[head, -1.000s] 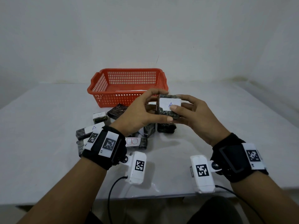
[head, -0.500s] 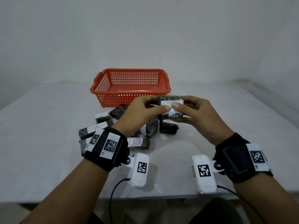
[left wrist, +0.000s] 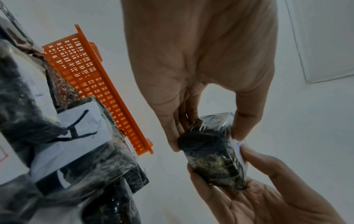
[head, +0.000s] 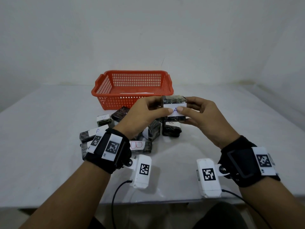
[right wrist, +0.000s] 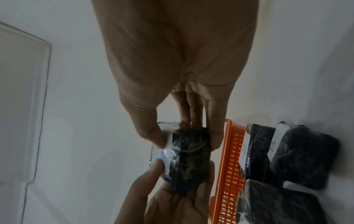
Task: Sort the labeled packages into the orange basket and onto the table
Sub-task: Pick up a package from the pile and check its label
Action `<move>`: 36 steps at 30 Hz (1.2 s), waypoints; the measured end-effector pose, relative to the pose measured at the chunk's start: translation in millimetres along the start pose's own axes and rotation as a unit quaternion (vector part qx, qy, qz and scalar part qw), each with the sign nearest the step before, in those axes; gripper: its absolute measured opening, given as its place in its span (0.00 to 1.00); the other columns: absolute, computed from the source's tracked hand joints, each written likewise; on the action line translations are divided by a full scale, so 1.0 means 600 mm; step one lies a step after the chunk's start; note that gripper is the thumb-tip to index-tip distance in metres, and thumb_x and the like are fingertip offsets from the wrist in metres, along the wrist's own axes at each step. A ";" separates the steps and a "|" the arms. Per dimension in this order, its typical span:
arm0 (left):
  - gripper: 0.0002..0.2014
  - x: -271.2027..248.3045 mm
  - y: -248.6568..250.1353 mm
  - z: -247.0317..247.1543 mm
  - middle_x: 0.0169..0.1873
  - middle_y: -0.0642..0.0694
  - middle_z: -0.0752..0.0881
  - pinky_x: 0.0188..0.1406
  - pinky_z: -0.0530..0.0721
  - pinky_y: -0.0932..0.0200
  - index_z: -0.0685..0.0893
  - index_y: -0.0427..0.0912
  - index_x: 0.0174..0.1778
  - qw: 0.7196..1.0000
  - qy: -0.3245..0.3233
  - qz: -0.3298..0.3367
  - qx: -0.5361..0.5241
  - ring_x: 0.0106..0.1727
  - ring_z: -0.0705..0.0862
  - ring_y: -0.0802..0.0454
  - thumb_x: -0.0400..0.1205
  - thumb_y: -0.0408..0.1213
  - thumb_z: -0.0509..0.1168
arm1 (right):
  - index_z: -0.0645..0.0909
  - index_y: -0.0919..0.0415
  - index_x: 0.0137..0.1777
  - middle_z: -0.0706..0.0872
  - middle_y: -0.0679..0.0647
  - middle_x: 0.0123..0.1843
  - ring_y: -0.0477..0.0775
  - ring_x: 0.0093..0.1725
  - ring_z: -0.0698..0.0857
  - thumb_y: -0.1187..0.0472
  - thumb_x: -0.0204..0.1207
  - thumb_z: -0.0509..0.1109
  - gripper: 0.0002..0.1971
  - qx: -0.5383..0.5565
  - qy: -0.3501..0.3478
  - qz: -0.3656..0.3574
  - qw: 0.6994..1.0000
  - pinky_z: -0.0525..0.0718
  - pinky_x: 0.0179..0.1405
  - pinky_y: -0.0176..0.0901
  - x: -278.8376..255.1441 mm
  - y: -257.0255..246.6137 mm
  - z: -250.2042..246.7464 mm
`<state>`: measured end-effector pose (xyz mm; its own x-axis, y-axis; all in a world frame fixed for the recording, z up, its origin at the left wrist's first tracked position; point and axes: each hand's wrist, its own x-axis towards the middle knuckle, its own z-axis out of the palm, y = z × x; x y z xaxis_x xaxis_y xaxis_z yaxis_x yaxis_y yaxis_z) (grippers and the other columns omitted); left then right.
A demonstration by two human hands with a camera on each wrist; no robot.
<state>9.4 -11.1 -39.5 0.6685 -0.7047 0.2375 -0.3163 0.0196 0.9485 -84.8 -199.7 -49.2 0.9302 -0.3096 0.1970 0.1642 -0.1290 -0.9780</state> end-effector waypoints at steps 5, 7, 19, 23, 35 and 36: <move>0.17 0.002 -0.006 -0.001 0.59 0.43 0.93 0.68 0.88 0.53 0.88 0.41 0.68 0.999 0.013 0.016 0.030 0.62 0.91 0.49 0.83 0.34 0.75 | 0.86 0.62 0.70 0.93 0.59 0.63 0.57 0.60 0.94 0.64 0.79 0.80 0.20 -0.021 -0.013 -0.006 1.000 0.91 0.65 0.59 -0.003 0.004 -0.001; 0.17 0.001 -0.008 0.000 0.59 0.44 0.93 0.65 0.88 0.57 0.88 0.40 0.68 0.999 0.015 0.019 0.027 0.62 0.92 0.50 0.82 0.31 0.75 | 0.86 0.61 0.70 0.93 0.57 0.63 0.56 0.59 0.95 0.66 0.78 0.81 0.20 -0.036 -0.009 -0.018 0.999 0.91 0.66 0.59 -0.005 0.003 -0.002; 0.27 0.002 -0.024 0.001 0.63 0.46 0.90 0.68 0.88 0.45 0.85 0.40 0.69 0.998 0.023 0.033 0.058 0.68 0.87 0.53 0.74 0.21 0.79 | 0.87 0.69 0.66 0.93 0.66 0.58 0.68 0.60 0.93 0.63 0.85 0.72 0.14 0.061 -0.031 0.076 0.995 0.91 0.63 0.58 0.002 0.009 0.005; 0.28 -0.002 -0.014 0.001 0.66 0.49 0.89 0.66 0.88 0.55 0.82 0.45 0.75 1.000 -0.001 -0.020 0.014 0.66 0.89 0.56 0.78 0.35 0.80 | 0.89 0.66 0.63 0.94 0.64 0.58 0.61 0.58 0.94 0.67 0.81 0.76 0.12 0.047 -0.019 0.038 0.998 0.90 0.64 0.55 0.003 0.016 0.000; 0.21 -0.003 -0.013 0.000 0.60 0.46 0.93 0.64 0.89 0.59 0.86 0.41 0.70 0.999 0.036 -0.024 -0.007 0.61 0.92 0.54 0.80 0.35 0.77 | 0.89 0.61 0.61 0.96 0.56 0.57 0.53 0.59 0.94 0.53 0.67 0.81 0.23 0.053 -0.034 0.016 0.998 0.91 0.61 0.46 0.002 0.012 0.001; 0.21 -0.005 -0.011 0.000 0.60 0.47 0.93 0.64 0.88 0.60 0.86 0.42 0.70 0.999 0.028 -0.027 -0.009 0.61 0.92 0.55 0.80 0.36 0.77 | 0.90 0.62 0.61 0.96 0.55 0.55 0.52 0.58 0.94 0.52 0.68 0.80 0.23 0.052 -0.029 0.009 0.998 0.91 0.61 0.47 0.002 0.012 0.001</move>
<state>9.7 -9.2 -46.6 0.7218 -0.6637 0.1961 -0.2658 -0.0043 0.9640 -82.4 -200.3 -56.1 0.9505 -0.2555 0.1771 0.1769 -0.0242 -0.9839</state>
